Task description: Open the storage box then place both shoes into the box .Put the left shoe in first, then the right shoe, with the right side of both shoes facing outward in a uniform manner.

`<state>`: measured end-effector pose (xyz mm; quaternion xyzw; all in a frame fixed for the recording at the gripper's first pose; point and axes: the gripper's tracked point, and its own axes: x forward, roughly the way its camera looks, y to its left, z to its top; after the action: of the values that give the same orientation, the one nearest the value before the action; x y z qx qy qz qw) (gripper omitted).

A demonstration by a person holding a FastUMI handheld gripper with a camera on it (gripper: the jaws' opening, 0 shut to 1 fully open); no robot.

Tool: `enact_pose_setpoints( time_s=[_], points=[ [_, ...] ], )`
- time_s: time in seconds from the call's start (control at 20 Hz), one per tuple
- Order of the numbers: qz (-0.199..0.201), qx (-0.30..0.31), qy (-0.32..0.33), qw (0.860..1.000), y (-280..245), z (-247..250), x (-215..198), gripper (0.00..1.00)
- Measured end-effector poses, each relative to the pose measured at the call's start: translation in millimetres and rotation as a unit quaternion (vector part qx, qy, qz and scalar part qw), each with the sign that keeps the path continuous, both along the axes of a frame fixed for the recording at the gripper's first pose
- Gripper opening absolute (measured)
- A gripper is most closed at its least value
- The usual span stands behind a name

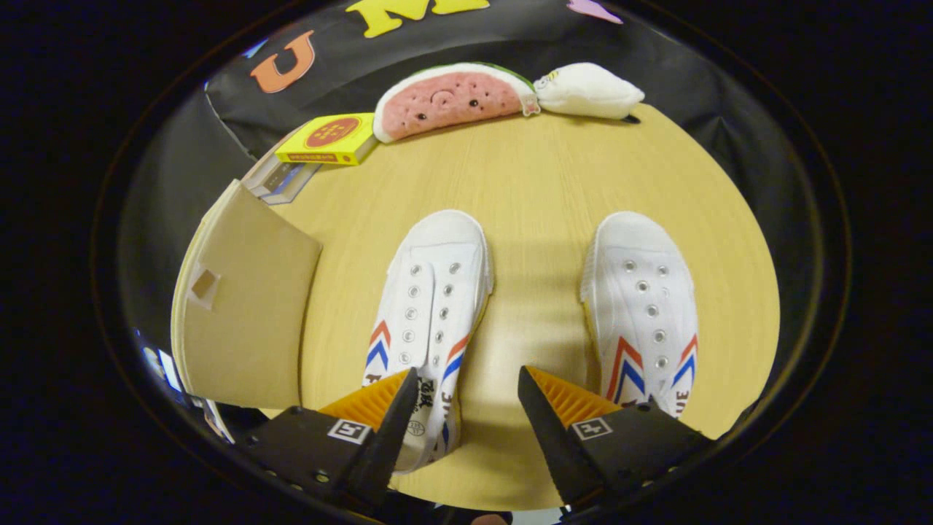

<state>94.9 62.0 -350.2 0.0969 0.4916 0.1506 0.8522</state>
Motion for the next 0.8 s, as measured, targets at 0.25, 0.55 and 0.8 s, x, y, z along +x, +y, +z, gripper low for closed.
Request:
enact_pose_setpoints(
  time_s=[0.25, 0.55, 0.8],
  points=[
    [0.019, 0.054, 0.056, 0.997, 12, -5, 4, 0.5],
    [0.024, 0.087, 0.086, 0.992, 14, 0, 0, 0.08],
    [0.014, 0.108, 0.08, 0.991, 17, 8, -6, 0.0]
  ],
)
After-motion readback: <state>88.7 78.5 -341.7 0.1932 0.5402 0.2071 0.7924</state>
